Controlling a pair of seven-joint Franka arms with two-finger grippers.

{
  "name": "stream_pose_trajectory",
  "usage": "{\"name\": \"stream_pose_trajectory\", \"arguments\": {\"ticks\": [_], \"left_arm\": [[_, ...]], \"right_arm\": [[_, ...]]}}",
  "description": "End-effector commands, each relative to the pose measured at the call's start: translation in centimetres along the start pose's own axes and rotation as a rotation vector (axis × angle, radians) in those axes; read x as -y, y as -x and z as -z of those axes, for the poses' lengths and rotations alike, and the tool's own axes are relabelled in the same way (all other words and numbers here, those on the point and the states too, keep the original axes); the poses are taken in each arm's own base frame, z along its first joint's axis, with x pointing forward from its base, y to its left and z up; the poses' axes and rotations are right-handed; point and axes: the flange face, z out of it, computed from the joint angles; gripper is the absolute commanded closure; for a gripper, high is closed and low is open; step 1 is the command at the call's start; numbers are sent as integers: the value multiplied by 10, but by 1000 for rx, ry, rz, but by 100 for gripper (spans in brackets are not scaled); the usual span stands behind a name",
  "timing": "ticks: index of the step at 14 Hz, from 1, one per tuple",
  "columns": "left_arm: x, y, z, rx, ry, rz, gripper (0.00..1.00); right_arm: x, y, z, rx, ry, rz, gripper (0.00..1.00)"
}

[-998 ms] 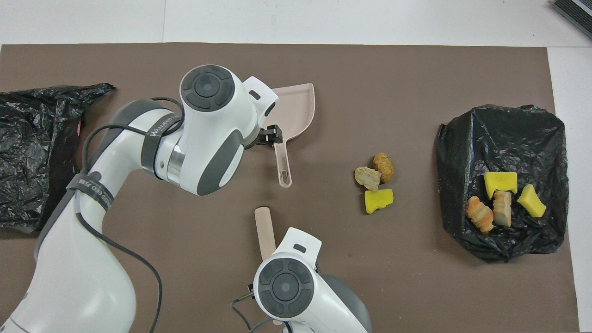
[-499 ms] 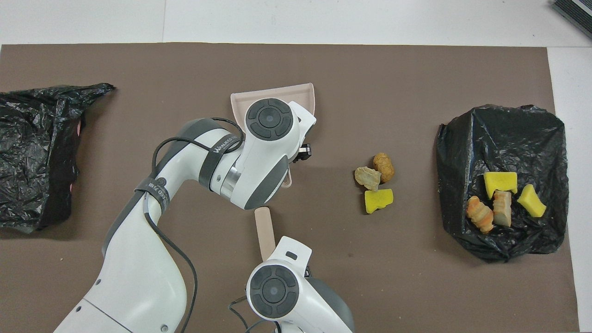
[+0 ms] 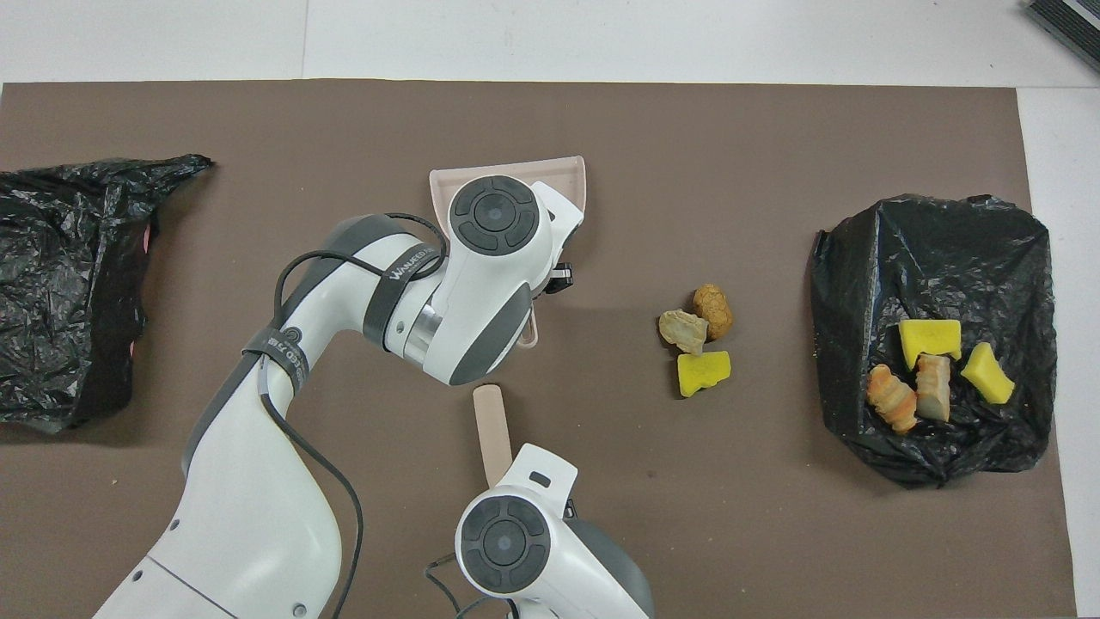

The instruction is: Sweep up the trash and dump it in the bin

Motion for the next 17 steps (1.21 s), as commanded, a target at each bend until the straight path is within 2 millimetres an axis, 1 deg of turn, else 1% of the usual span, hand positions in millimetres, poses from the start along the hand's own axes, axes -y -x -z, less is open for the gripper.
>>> {"name": "stream_pose_trajectory", "arguments": {"ticks": [1, 2, 3, 4, 5, 6, 7, 8, 9, 10, 11, 12, 14, 15, 16, 17], "left_arm": [[29, -14, 36, -24, -4, -17, 100], [43, -22, 45, -34, -2, -37, 100], [58, -29, 57, -36, -3, -61, 100], [69, -31, 66, -24, -13, -107, 100], [82, -37, 72, -16, -18, -137, 100], [98, -44, 78, -15, -19, -142, 100], [108, -47, 85, -15, -18, -174, 100], [120, -49, 92, -3, -24, -218, 100], [137, -52, 96, 19, -31, -250, 100], [149, -51, 102, 46, -37, -301, 100], [164, -51, 106, 80, -43, -383, 100], [181, -52, 105, 118, -40, -497, 100], [207, -54, 107, 165, -26, -677, 100], [219, -57, 107, 171, -17, -756, 100], [229, -60, 104, 176, -10, -814, 100], [248, -66, 104, 176, 3, -880, 100]], "right_arm": [[3, 3, -3, -8, -22, -40, 52], [3, 3, -3, -8, -22, -43, 67], [4, 2, -3, -8, -22, -43, 79], [4, 2, -3, -4, -32, -48, 87], [4, 1, -3, -1, -37, -46, 100], [4, 0, -3, 2, -36, -55, 100], [4, -1, -2, 5, -35, -48, 100], [3, -2, -2, 7, -34, -44, 100], [2, -3, -2, 7, -35, -43, 100], [4, -4, 0, 11, -34, -45, 100], [5, -5, 3, 23, -27, -49, 100], [6, -5, 9, 32, -23, -55, 100], [0, -1, 28, 37, -19, -63, 100], [-6, 2, 43, 36, -20, -81, 100], [-17, 3, 58, 34, -20, -105, 100], [-27, 5, 74, 29, -20, -117, 100]]}}
